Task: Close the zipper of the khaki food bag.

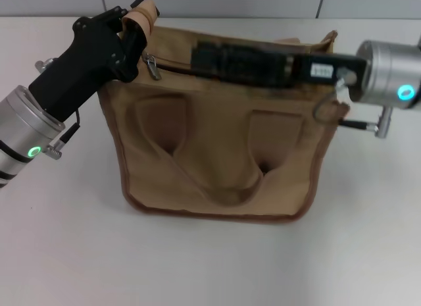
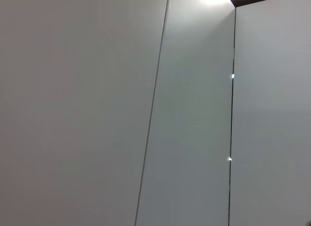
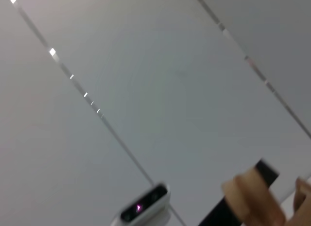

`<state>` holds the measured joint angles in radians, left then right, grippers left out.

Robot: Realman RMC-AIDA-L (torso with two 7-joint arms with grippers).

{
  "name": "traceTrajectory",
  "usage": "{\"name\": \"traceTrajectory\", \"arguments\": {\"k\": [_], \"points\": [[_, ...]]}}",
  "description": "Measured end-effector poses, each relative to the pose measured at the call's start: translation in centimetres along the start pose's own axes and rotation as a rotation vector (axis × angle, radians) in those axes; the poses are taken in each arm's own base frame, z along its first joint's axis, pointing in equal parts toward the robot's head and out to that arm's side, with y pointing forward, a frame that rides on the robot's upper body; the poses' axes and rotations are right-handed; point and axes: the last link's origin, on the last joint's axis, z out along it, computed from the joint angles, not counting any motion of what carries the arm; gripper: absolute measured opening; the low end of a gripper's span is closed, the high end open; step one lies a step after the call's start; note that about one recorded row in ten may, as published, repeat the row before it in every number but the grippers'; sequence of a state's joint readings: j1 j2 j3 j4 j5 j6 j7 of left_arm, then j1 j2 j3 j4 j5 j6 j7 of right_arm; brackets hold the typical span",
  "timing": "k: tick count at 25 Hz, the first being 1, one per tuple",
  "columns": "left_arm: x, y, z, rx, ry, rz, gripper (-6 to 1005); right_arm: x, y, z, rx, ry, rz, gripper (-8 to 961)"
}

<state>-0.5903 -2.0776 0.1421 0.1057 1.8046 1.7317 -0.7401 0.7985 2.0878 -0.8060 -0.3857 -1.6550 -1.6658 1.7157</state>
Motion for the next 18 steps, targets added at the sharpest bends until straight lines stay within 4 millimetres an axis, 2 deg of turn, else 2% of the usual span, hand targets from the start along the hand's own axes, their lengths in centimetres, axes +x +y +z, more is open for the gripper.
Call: {"name": "traceTrajectory", "arguments": {"k": [1, 6, 10, 11, 12, 16, 18], "points": [[0.0, 0.0, 0.0, -0.002, 0.002, 0.0, 22, -0.5, -0.4, 0.3, 0.027, -0.012, 0.026, 759], [0.1, 0.1, 0.0, -0.006, 0.005, 0.0, 21, -0.8, -1.0, 1.1, 0.058, -0.002, 0.093, 759], [0.1, 0.1, 0.0, -0.006, 0.006, 0.001, 21, -1.0, -0.9, 1.3, 0.044, -0.005, 0.14, 759], [0.1, 0.1, 0.0, -0.005, 0.006, 0.002, 21, -1.4, -0.4, 0.4, 0.018, -0.038, 0.173, 759], [0.1, 0.1, 0.0, -0.005, 0.007, 0.002, 21, -1.4, -0.4, 0.4, 0.018, -0.038, 0.173, 759], [0.2, 0.0, -0.1, 0.0, 0.015, 0.003, 21, -3.7, 1.0, -3.2, -0.006, -0.078, 0.252, 759], [0.3, 0.0, -0.1, -0.001, 0.017, 0.004, 21, -4.0, 1.0, -3.6, -0.001, -0.075, 0.274, 759]]}}
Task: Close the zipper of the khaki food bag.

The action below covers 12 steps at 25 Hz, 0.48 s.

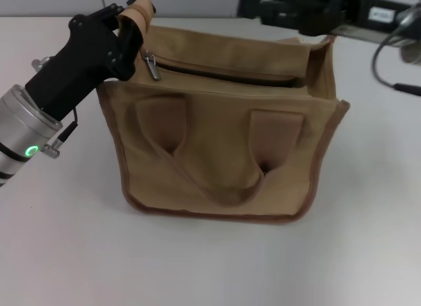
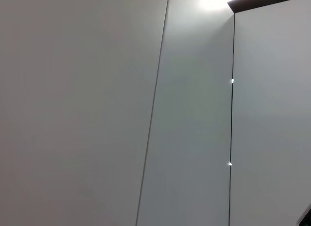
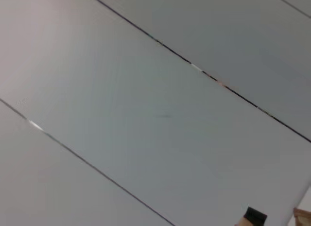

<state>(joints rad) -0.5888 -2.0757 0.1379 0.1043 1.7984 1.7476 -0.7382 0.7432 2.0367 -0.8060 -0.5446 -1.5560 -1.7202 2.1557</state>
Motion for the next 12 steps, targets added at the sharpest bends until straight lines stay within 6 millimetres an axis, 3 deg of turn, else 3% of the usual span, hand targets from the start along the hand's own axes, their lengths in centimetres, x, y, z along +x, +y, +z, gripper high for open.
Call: {"name": "traceTrajectory", "arguments": {"k": [5, 12], "points": [[0.2, 0.1, 0.4, -0.016, 0.011, -0.005, 21, 0.0, -0.1, 0.3, -0.008, 0.014, 0.115, 759], [0.2, 0.2, 0.9, -0.031, 0.016, -0.011, 22, 0.3, -0.1, 3.7, -0.01, 0.143, 0.287, 760]]}}
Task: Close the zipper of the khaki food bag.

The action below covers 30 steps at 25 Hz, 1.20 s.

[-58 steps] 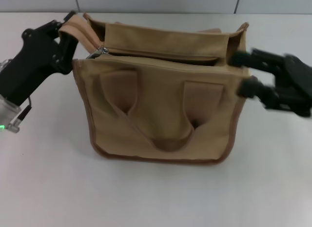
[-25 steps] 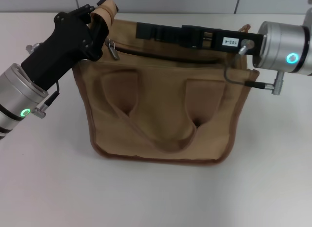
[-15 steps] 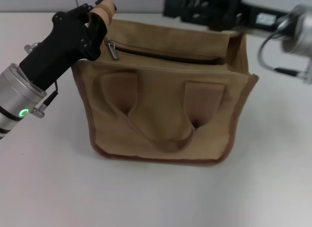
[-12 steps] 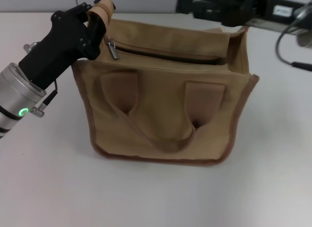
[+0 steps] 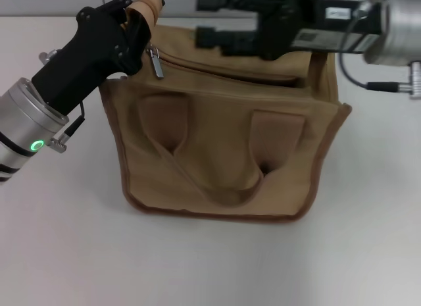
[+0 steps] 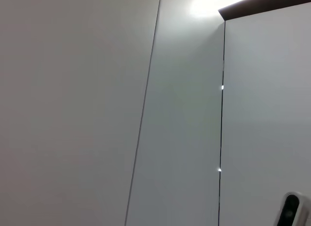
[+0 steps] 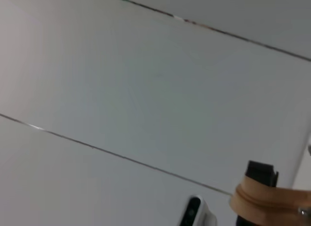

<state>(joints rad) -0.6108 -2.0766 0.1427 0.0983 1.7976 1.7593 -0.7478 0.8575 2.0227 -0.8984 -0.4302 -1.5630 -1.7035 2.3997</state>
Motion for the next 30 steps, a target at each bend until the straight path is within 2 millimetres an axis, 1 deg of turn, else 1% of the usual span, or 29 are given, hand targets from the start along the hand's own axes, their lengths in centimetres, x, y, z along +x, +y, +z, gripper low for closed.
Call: {"name": "traceTrajectory", "arguments": {"k": [4, 10, 11, 21, 25, 30], "points": [[-0.1, 0.2, 0.1, 0.002, 0.008, -0.012, 22, 0.2, -0.6, 1.2, 0.035, 0.029, 0.076, 760], [0.0, 0.1, -0.1, 0.004, 0.011, -0.011, 22, 0.4, -1.6, 1.3, 0.068, 0.002, 0.124, 760], [0.1, 0.2, -0.1, 0.002, 0.014, -0.011, 22, 0.6, -1.9, 1.6, 0.077, -0.001, 0.123, 760], [0.1, 0.3, -0.1, -0.005, 0.024, -0.022, 22, 0.7, -2.6, 2.7, 0.124, 0.012, 0.084, 760], [0.3, 0.4, -0.1, -0.013, 0.035, -0.03, 22, 0.6, -2.8, 2.7, 0.138, 0.0, 0.07, 760], [0.4, 0.5, 0.1, -0.019, 0.04, -0.032, 22, 0.7, -2.7, 3.4, 0.123, 0.008, 0.035, 760]]}}
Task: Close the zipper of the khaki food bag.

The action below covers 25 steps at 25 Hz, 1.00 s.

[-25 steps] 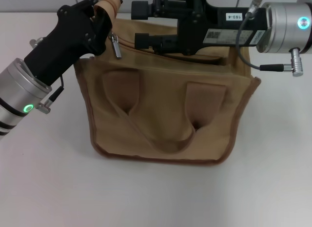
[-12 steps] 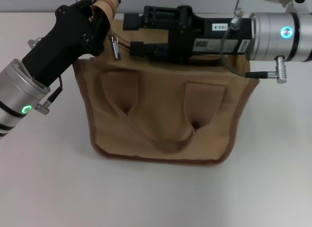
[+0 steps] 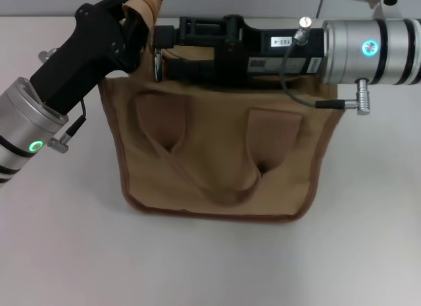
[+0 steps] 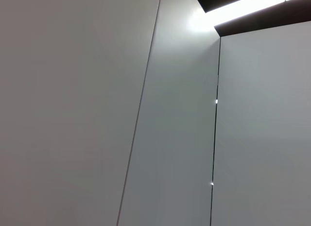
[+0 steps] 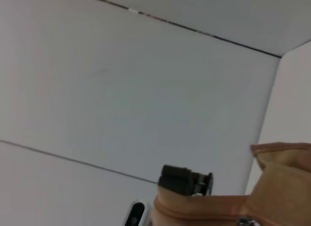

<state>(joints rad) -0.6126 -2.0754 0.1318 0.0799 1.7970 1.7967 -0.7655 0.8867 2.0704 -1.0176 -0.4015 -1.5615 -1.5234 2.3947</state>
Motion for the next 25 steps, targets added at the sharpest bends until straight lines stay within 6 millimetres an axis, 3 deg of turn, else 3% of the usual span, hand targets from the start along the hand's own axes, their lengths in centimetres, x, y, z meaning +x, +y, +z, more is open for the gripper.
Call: {"name": "traceTrajectory", "arguments": {"k": [25], "points": [[-0.3, 0.0, 0.5, 0.01, -0.003, -0.013, 21, 0.3, 0.3, 1.4, -0.007, 0.042, -0.169, 761]]}}
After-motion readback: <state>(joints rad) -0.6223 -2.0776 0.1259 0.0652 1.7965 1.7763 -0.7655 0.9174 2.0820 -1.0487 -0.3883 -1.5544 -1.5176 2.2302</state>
